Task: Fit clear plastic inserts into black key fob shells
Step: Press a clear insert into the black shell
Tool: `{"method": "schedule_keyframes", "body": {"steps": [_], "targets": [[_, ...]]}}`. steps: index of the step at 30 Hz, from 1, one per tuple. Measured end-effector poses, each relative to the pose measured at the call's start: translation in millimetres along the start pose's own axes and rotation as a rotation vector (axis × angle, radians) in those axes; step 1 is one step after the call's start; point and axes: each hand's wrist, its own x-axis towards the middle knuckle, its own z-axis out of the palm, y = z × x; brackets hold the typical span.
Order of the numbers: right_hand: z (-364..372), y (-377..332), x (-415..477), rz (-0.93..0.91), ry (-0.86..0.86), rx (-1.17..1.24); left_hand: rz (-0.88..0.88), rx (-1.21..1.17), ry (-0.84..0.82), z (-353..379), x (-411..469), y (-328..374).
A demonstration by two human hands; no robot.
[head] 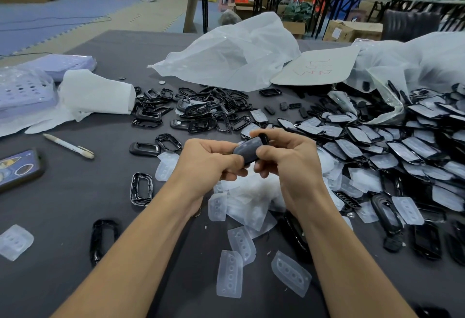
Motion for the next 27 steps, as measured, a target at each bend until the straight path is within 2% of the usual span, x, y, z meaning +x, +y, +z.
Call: {"method": "schedule_keyframes", "body": {"steps": [9, 22, 27], "targets": [[-4, 1, 2, -0.023, 0.094, -0.073, -0.077, -0.022, -0.188, -6, 0, 1], [3, 3, -1, -0.060, 0.085, -0.119, -0.084, 0.022, -0.048, 3, 0, -3], [4, 4, -2, -0.110, 0.118, -0.219, -0.055, 0.047, -0.033, 6, 0, -5]]}}
